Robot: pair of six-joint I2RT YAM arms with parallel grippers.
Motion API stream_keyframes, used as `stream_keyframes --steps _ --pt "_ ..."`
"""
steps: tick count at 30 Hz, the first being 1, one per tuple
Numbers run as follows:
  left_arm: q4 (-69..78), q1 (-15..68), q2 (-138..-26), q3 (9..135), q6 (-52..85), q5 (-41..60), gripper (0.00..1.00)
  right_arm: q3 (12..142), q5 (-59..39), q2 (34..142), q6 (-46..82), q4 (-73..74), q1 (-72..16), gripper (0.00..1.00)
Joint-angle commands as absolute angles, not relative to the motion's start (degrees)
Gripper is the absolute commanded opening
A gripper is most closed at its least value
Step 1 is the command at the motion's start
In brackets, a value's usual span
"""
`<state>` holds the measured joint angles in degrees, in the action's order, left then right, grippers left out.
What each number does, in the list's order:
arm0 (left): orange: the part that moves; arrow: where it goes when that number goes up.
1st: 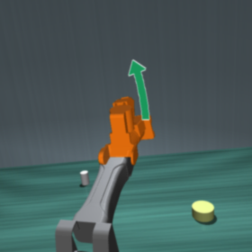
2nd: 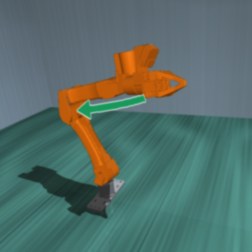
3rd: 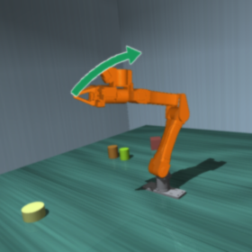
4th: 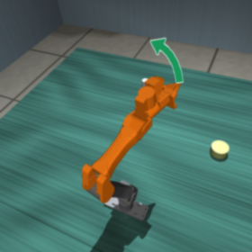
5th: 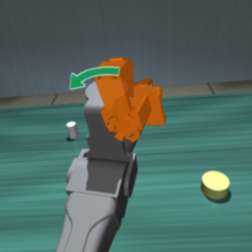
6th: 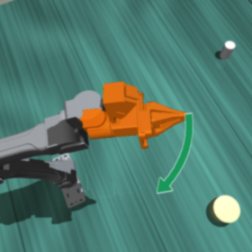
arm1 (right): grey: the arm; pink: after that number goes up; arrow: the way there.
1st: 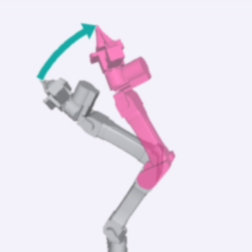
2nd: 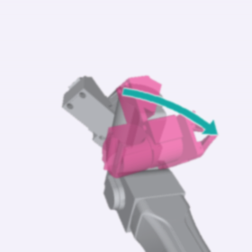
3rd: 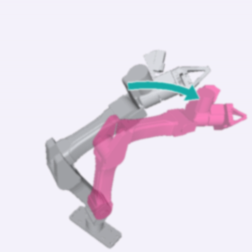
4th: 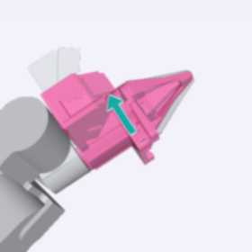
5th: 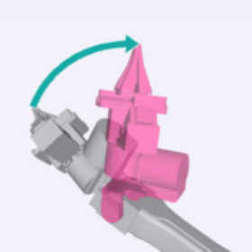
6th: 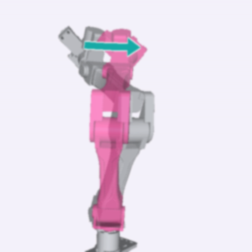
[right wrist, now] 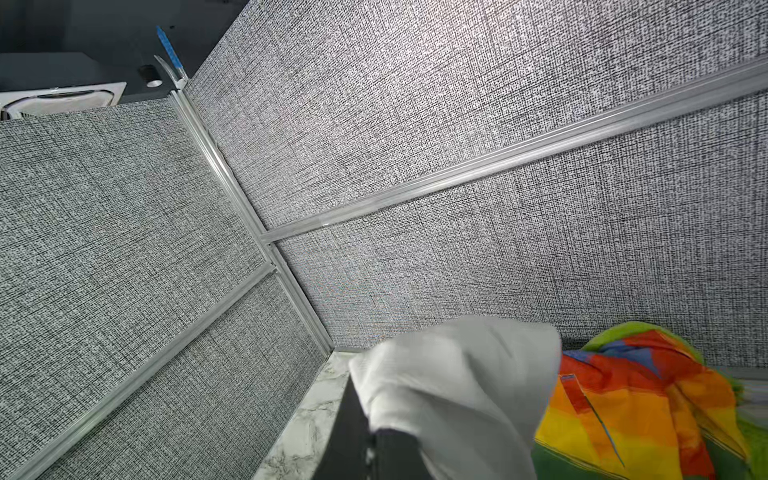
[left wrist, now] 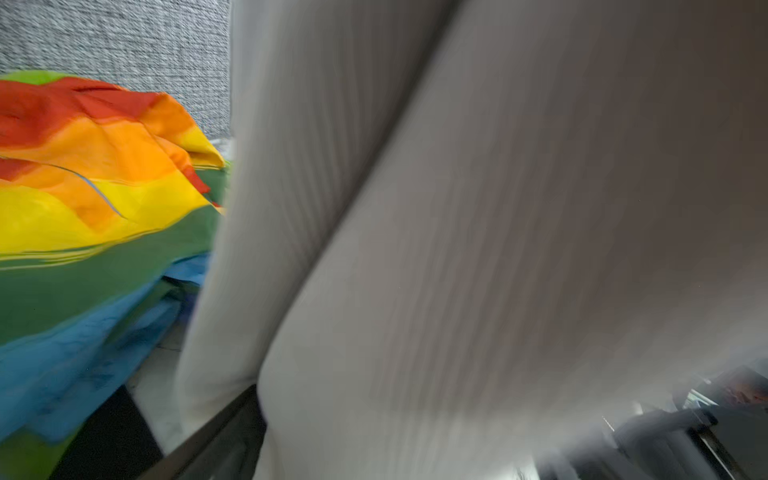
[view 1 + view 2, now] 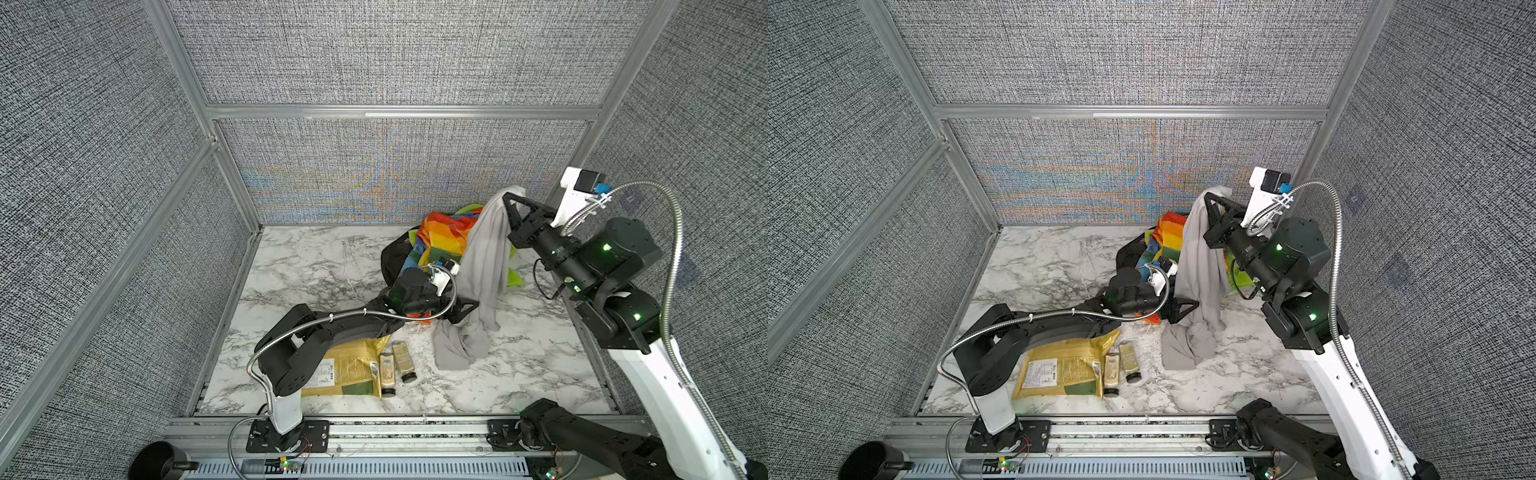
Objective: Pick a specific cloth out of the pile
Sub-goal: 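Reach the left gripper to the hanging grey garment and grasp it, then lift the grey garment high with the left gripper while the right gripper releases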
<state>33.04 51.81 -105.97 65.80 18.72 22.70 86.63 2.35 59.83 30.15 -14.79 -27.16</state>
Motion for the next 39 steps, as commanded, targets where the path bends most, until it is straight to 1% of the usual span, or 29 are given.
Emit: stream_keyframes --steps 1,3,4,9,12,13,14,16,19,22,26,29,31,33,35,39 --pt "36.1 51.8 -108.1 68.0 20.2 21.5 0.99 86.3 2.7 59.4 30.3 -11.4 -27.2 0.0" --pt "35.8 51.9 -109.8 69.6 21.2 20.2 0.96 86.3 2.4 59.4 30.4 -11.3 -27.2 0.0" --pt "35.8 51.8 -110.4 70.3 21.5 19.8 0.91 86.2 2.4 59.4 30.4 -11.4 -27.2 0.0" --pt "36.9 51.9 -112.1 72.5 23.6 21.6 0.45 85.7 4.3 58.5 29.8 -12.4 -27.2 0.0" --pt "35.7 51.8 -110.4 71.6 23.0 21.0 0.16 87.2 9.1 58.8 29.0 -16.8 -27.2 0.0" --pt "34.2 51.7 -109.2 71.1 22.1 19.9 0.08 88.3 11.8 59.3 28.5 -19.8 -27.2 0.0" --pt "33.1 51.6 -107.8 70.6 21.4 19.3 0.03 89.0 13.9 59.7 28.0 -22.1 -27.2 0.0" --pt "31.5 50.8 -104.4 69.3 20.5 18.9 0.0 88.9 18.1 59.9 27.0 -26.1 -27.2 0.0" --pt "29.4 48.8 -99.9 68.4 20.7 20.6 0.0 85.9 21.4 58.7 27.0 -27.9 -27.0 0.0" --pt "27.3 46.4 -96.2 67.9 21.1 21.2 0.0 82.6 19.8 57.1 27.3 -27.2 -26.6 0.0" --pt "24.0 44.2 -93.1 70.2 20.7 21.5 0.0 81.7 15.5 57.7 27.1 -28.1 -26.5 0.01" --pt "21.1 43.5 -91.4 74.0 19.3 21.0 0.0 82.9 10.7 59.6 26.8 -30.1 -26.2 0.11" --pt "19.5 43.2 -90.3 77.1 18.5 21.0 0.0 84.0 5.5 61.3 26.3 -31.4 -26.2 0.2" --pt "18.6 42.7 -89.6 79.8 17.9 21.2 0.0 84.5 1.1 62.5 25.9 -31.9 -26.2 0.26" --pt "17.9 41.8 -89.3 82.6 17.8 22.5 0.0 84.0 -1.3 63.0 26.2 -31.8 -26.2 0.34" --pt "18.2 38.6 -89.5 87.5 21.0 26.8 0.0 82.1 -4.1 62.8 25.9 -32.4 -26.2 0.65"
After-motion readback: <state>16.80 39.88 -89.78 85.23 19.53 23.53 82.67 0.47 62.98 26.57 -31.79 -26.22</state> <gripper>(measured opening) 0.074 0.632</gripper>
